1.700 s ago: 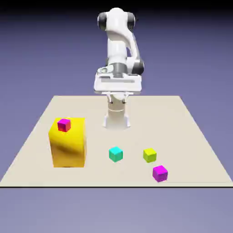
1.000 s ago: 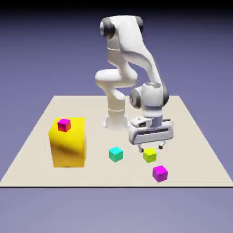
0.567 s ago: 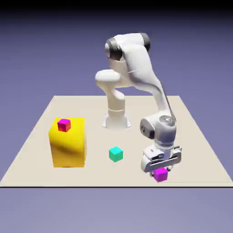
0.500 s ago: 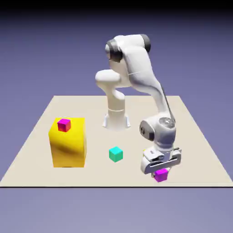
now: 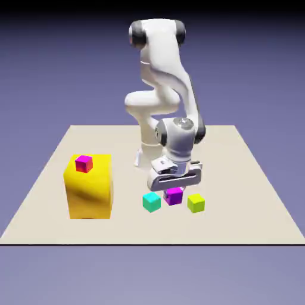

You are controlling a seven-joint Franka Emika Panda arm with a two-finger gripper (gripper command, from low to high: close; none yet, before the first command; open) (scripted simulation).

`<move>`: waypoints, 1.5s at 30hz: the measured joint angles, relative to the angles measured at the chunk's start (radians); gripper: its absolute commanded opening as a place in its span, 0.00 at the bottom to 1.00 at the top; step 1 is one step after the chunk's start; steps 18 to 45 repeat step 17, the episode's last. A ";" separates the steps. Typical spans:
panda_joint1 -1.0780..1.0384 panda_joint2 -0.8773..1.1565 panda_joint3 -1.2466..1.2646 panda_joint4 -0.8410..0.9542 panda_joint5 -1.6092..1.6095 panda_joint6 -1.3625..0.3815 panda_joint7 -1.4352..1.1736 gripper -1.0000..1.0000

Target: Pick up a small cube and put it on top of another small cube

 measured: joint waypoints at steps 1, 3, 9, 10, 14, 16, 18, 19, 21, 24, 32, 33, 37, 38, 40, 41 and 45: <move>0.008 -0.036 -0.030 -0.036 0.003 0.002 -0.025 0.00; 0.022 -0.108 -0.090 -0.109 0.010 0.005 -0.075 0.00; 0.026 -0.115 -0.140 -0.189 0.047 0.081 -0.152 0.00; 0.021 -0.079 -0.132 -0.189 0.062 0.117 -0.162 0.00; 0.002 0.066 -0.096 -0.189 0.124 0.260 -0.204 0.00; -0.001 0.087 -0.095 -0.189 0.133 0.281 -0.211 1.00; 0.000 0.087 -0.095 -0.189 0.133 0.281 -0.211 1.00; 0.000 0.087 -0.095 -0.189 0.133 0.281 -0.211 1.00; 0.000 0.087 -0.095 -0.189 0.133 0.281 -0.211 1.00; 0.000 0.087 -0.095 -0.189 0.133 0.281 -0.211 1.00; 0.000 0.087 -0.095 -0.189 0.133 0.281 -0.211 1.00; 0.000 0.087 -0.095 -0.189 0.133 0.281 -0.211 1.00; 0.000 0.087 -0.095 -0.189 0.133 0.281 -0.211 1.00; 0.000 0.087 -0.095 -0.189 0.133 0.281 -0.211 1.00; 0.000 0.087 -0.095 -0.189 0.133 0.281 -0.211 1.00; 0.000 0.087 -0.095 -0.189 0.133 0.281 -0.211 1.00; 0.000 0.087 -0.095 -0.189 0.133 0.281 -0.211 1.00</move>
